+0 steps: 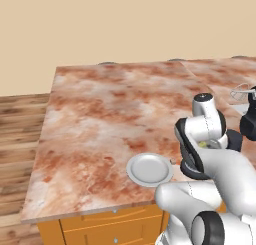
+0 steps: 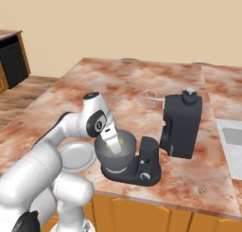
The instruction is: Add butter and sugar cubes to the stand mixer bowl and then turn on the stand mixer to begin making frosting.
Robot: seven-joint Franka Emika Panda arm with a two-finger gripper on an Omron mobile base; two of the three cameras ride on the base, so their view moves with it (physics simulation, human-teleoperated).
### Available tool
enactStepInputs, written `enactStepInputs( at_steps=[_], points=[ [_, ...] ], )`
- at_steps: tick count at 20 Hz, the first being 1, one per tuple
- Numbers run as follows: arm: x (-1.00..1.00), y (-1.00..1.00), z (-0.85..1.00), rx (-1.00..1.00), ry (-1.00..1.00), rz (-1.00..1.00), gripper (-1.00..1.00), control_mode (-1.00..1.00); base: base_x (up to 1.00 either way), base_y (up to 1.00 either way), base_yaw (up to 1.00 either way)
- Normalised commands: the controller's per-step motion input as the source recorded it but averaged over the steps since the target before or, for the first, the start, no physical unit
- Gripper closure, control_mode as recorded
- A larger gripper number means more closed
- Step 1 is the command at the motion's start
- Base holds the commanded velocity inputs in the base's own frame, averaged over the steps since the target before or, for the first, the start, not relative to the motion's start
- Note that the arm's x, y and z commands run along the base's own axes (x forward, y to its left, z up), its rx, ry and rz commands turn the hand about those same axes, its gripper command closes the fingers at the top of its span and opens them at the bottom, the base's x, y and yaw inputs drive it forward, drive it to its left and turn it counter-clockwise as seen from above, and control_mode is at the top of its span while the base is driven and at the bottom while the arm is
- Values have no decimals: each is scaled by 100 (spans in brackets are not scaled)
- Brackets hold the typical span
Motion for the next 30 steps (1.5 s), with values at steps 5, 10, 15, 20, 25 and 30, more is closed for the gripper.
enactStepInputs(
  at_steps=[5, 10, 15, 20, 25, 30],
  points=[
    [26, -13, -28, 0, 11, -2, 100, -100, 0, 0, 0],
    [16, 0, -29, 0, 7, 0, 100, -100, 0, 0, 0],
    [8, 0, -32, 0, 4, 0, -100, -100, 0, 0, 0],
    [0, 0, -11, 0, -4, 0, -100, -100, 0, 0, 0],
    [0, 15, 1, -1, -9, 0, -100, -100, 0, 0, 0],
    [-8, 14, 19, -3, -11, 0, -100, -100, 0, 0, 0]
  ],
)
